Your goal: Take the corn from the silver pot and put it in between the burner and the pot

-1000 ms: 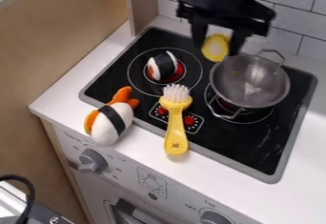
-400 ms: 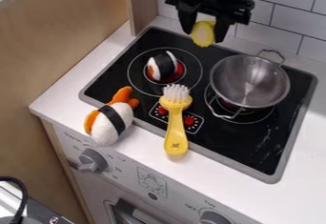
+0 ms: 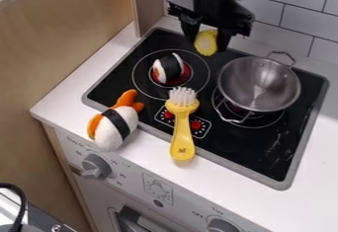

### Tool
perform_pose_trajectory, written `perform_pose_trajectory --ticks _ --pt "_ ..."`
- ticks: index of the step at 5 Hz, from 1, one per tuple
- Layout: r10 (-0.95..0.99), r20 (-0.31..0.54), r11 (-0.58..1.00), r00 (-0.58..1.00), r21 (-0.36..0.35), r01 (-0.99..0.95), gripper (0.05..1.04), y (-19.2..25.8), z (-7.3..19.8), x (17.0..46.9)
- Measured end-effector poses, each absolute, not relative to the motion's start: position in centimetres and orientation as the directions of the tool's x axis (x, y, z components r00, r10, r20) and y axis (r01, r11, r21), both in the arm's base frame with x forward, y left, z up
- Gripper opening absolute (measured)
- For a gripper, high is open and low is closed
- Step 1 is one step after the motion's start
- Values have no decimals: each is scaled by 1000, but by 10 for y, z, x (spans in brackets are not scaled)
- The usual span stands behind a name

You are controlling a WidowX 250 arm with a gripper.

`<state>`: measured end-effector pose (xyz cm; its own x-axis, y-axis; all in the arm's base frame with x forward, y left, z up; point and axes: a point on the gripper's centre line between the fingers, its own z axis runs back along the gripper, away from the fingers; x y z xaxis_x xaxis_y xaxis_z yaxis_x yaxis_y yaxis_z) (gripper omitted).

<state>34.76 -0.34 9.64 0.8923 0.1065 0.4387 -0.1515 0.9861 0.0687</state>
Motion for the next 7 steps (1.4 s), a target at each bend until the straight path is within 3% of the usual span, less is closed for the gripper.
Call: perform_pose_trajectory --ticks 4,5,7 --pt "116 492 985 863 54 -163 588 -1 77 356" --pt "120 486 985 866 53 -167 661 -1 74 355" --pt "122 462 985 878 54 -165 1007 -1 71 352"
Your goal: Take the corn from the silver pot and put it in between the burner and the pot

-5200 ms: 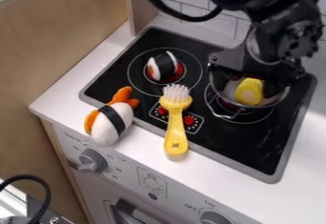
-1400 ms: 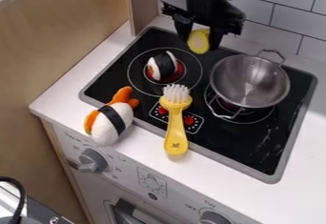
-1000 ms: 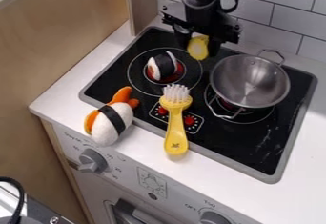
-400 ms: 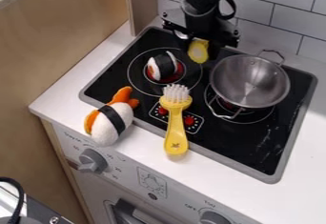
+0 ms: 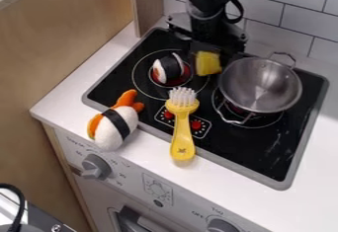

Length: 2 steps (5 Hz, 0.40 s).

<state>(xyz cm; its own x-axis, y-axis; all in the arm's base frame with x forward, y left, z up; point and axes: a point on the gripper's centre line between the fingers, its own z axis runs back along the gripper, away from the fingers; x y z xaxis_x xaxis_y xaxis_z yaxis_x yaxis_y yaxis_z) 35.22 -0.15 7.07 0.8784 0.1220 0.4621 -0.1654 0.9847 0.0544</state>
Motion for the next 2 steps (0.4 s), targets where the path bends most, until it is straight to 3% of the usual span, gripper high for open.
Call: perform_pose_trajectory --ticks 2 --pt "127 430 984 894 58 -168 1001 -1 75 352"
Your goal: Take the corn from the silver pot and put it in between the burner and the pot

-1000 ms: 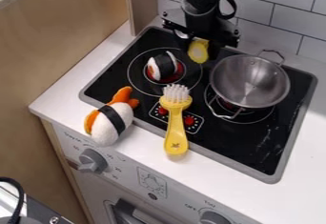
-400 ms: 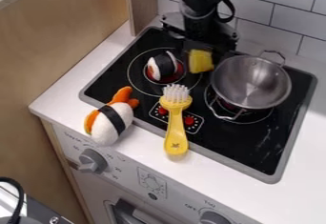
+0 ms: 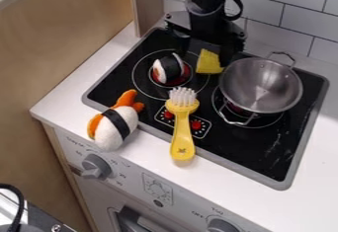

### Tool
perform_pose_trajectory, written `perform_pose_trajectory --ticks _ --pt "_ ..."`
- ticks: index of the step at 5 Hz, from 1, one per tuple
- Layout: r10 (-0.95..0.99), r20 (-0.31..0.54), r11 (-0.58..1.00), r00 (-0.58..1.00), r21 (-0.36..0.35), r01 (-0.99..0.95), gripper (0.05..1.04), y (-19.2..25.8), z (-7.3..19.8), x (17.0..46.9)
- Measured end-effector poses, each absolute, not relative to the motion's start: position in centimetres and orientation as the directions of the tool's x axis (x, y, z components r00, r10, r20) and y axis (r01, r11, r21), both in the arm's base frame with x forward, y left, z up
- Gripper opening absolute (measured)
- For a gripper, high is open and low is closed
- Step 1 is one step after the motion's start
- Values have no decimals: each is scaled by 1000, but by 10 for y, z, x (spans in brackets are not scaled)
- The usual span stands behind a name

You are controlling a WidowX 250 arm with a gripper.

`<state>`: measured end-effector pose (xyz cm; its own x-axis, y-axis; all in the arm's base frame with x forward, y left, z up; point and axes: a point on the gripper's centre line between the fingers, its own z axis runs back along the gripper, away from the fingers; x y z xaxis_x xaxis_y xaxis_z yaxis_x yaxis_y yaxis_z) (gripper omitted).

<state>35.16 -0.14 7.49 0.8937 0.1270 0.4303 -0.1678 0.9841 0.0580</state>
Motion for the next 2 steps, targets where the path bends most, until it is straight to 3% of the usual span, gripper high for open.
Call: perform_pose_trajectory --ticks 2 --pt "142 341 982 929 68 -175 1001 -2 89 343"
